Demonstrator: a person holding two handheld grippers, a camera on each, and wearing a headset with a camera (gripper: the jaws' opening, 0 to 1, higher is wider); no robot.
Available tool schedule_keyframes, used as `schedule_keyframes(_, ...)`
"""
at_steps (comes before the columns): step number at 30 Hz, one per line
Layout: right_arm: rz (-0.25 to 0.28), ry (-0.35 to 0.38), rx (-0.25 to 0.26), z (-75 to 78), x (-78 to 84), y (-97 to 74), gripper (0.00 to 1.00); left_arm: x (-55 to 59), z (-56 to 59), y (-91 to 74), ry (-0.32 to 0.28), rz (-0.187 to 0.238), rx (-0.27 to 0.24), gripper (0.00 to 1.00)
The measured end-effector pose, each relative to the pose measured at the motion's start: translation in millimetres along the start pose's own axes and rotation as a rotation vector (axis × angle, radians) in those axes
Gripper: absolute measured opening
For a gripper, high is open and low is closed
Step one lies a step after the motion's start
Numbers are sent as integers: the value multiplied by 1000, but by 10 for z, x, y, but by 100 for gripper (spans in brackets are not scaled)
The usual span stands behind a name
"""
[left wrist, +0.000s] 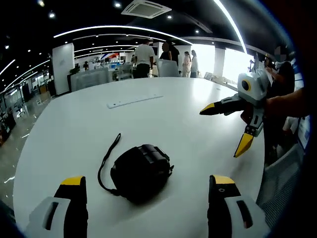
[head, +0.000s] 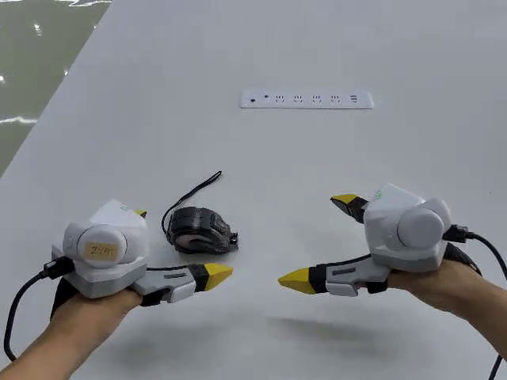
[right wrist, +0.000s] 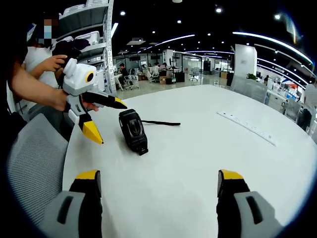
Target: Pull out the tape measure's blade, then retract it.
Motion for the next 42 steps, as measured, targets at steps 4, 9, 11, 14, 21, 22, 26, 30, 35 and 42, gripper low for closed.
schedule_keyframes(4,5,26,28,12,97,-124,100,3,28,-82,23,17,28,100)
schedule_keyframes(9,6,31,57,-11,176,-262,100,-2,27,-146,63,41,51,100)
schedule_keyframes(11,9,38,67,-16,204,-310,100,2,35,-186,72,50,61,100)
schedule_keyframes(14,24,50,80,-35,220,-376,100,28,21,-240,76,56,66,100)
schedule_keyframes(21,40,49,73,-116,264,-487,100,110,14,-406,96,74,85,100)
schedule_keyframes(22,36,53,74,-118,277,-494,100,109,16,-429,96,77,85,100)
schedule_keyframes(26,50,54,65,-142,284,-548,100,122,38,-476,100,95,101,100)
schedule_keyframes(30,53,65,73,-135,294,-571,100,122,98,-489,102,106,117,100)
schedule_keyframes(35,52,74,76,-142,288,-577,100,91,161,-463,103,105,120,100)
schedule_keyframes(42,60,79,77,-133,258,-590,100,-17,191,-462,122,116,124,100)
Point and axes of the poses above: the centre of the closed fingertips' face, and the gripper's own axes: y roughly forward along the fingers, z roughly to its right, x roughly out of its underside, the point moved 4 cm from there along -y, roughly backward along the fingers, and after that the axes turned 12 degrees about -z, right-handed, at the moved point
